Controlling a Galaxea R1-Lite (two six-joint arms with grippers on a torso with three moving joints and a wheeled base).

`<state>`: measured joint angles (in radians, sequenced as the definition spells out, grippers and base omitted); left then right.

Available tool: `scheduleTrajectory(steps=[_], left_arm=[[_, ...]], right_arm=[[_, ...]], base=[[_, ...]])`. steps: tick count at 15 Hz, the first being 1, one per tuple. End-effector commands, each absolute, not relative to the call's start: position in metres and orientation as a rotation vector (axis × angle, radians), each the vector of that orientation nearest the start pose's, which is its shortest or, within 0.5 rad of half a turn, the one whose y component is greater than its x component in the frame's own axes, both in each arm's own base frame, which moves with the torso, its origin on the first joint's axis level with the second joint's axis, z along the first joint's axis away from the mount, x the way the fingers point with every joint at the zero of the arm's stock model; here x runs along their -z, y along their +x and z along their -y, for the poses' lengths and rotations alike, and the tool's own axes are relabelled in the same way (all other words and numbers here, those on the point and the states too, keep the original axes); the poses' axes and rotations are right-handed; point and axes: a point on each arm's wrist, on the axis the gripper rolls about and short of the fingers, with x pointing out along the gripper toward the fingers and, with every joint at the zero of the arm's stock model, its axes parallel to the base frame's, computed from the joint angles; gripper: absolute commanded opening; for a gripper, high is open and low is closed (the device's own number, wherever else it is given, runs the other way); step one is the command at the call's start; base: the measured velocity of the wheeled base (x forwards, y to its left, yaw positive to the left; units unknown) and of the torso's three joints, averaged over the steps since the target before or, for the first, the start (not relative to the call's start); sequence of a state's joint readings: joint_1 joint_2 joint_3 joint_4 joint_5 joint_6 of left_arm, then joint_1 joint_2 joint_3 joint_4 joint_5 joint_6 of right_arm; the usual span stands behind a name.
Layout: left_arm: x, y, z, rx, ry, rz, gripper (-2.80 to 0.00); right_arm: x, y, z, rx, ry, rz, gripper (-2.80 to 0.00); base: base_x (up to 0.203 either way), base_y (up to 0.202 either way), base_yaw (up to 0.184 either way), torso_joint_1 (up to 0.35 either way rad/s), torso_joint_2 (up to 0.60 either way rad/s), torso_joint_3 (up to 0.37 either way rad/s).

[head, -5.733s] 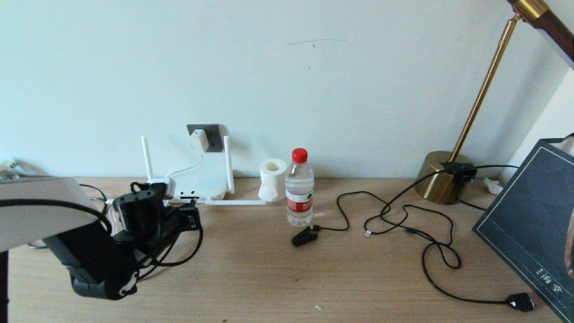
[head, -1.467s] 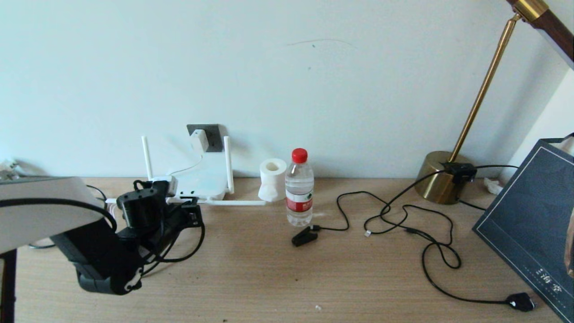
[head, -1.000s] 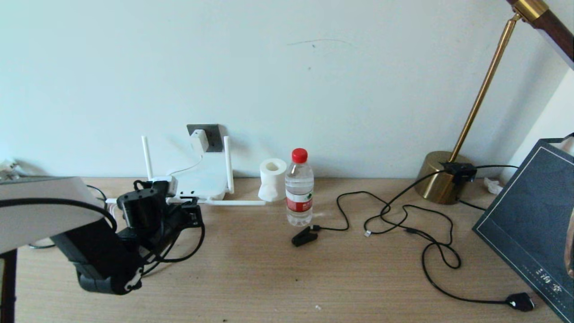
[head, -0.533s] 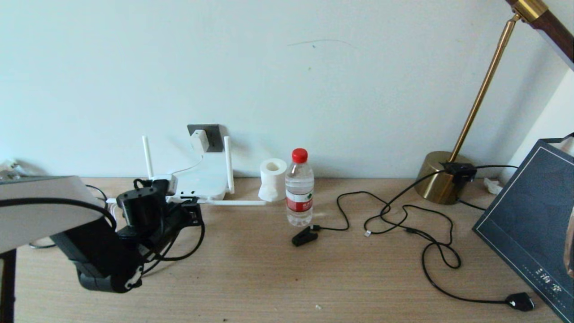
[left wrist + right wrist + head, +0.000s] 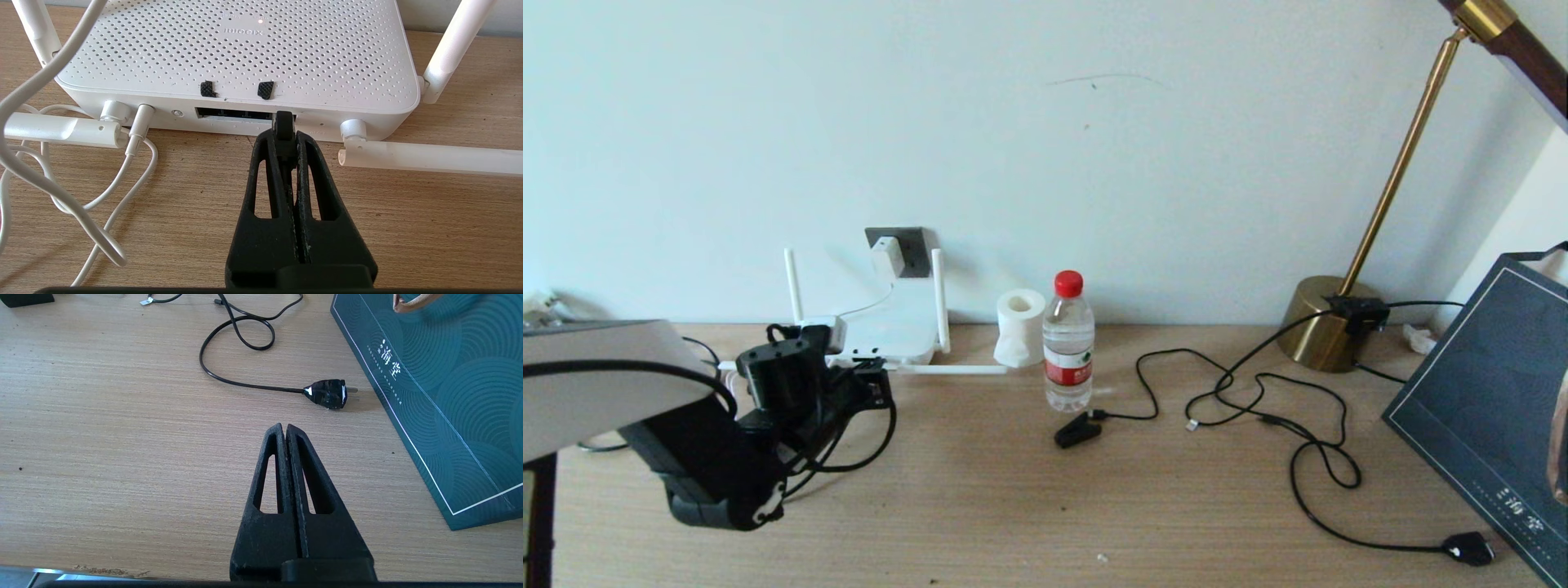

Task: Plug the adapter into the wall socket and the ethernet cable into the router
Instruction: Hand it to the other hand

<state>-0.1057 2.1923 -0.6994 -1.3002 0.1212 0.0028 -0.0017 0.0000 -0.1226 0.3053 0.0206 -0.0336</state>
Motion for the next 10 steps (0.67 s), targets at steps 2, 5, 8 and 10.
scheduleTrajectory(steps=[2, 5, 8, 10], left_arm=[[-0.0543, 0.3626, 0.0358, -0.016, 0.025, -0.193, -2.8], [-0.0539, 0.3626, 0.0358, -0.015, 0.025, -0.197, -2.8], [-0.0497, 0.3629, 0.0353, -0.016, 0.027, -0.209, -2.8], [-0.0469, 0.3632, 0.0358, -0.015, 0.028, -0.216, -2.8]], right_arm=[[-0.0776, -0.035, -0.0005, -0.023, -0.032, -0.185, -2.8], [-0.0776, -0.035, -0.0006, -0.023, -0.032, -0.184, -2.8], [-0.0776, -0.035, -0.0005, -0.023, -0.032, -0.184, -2.8], [-0.0776, -0.035, -0.0005, -0.023, -0.033, -0.185, -2.8]], base=[[0.0, 0.0, 0.0, 0.0, 0.0, 0.0], [0.0, 0.0, 0.0, 0.0, 0.0, 0.0], [0.0, 0.0, 0.0, 0.0, 0.0, 0.0], [0.0, 0.0, 0.0, 0.0, 0.0, 0.0]])
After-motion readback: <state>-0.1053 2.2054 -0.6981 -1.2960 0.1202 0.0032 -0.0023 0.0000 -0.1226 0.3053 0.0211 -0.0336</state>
